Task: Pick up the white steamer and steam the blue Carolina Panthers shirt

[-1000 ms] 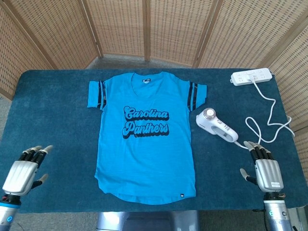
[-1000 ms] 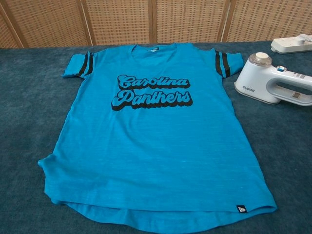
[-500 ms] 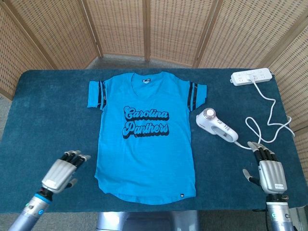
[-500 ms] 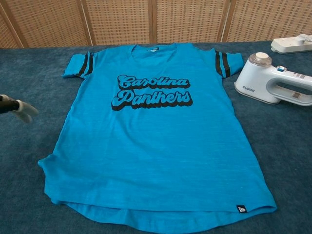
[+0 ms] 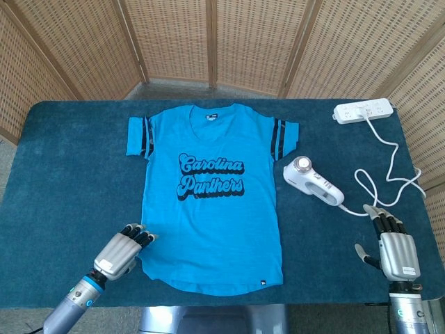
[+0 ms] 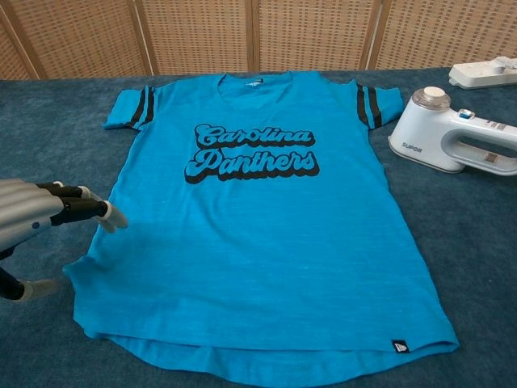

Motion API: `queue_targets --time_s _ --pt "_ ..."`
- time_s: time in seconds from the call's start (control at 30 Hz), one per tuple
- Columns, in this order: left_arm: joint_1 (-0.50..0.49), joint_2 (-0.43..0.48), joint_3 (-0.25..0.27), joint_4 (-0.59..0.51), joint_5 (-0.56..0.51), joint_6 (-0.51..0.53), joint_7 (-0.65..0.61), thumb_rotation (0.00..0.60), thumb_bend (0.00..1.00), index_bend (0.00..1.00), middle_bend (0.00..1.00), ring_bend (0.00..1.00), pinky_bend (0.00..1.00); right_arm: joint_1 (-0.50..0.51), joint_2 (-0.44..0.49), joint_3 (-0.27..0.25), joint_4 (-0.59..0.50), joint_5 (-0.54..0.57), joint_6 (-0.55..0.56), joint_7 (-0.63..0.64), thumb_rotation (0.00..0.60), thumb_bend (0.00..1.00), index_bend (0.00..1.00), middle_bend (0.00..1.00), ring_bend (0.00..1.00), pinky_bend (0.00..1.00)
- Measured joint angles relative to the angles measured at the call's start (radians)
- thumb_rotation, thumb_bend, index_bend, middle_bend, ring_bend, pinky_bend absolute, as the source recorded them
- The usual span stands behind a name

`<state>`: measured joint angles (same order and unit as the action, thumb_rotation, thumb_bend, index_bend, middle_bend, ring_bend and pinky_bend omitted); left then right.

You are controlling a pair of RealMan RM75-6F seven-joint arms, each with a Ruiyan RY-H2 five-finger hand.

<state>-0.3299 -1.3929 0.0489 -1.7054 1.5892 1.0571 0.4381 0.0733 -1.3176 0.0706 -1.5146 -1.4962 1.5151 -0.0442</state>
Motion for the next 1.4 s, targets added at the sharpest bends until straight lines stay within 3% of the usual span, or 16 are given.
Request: queue_targets --time_s 0.17,0.37,0.87,1.4 --pt "-0.018 -0.023 0.002 0.005 -0.017 -0.019 0.004 0.600 0.31 0.28 0.27 0.16 0.18 0.001 0.000 0.002 -0.002 -0.005 0.004 -0.001 0.600 0.29 0.12 0.19 0.18 0.22" --pt "-0.035 -0.046 0.005 0.015 -0.024 -0.028 0.028 0.600 0.34 0.44 0.27 0.16 0.18 -0.005 0.002 0.003 -0.005 -0.008 0.014 0.002 0.600 0.29 0.12 0.19 0.18 0.22" --pt "-0.051 -0.066 0.013 0.035 -0.067 -0.029 0.098 0.600 0.34 0.57 0.27 0.16 0.18 -0.011 0.005 0.006 -0.006 -0.007 0.021 0.008 0.600 0.29 0.12 0.20 0.18 0.22" --pt "-0.064 -0.111 0.005 0.052 -0.111 -0.012 0.126 0.600 0.46 0.70 0.28 0.16 0.18 -0.012 0.001 0.006 -0.007 -0.011 0.022 0.011 0.600 0.29 0.12 0.20 0.18 0.22"
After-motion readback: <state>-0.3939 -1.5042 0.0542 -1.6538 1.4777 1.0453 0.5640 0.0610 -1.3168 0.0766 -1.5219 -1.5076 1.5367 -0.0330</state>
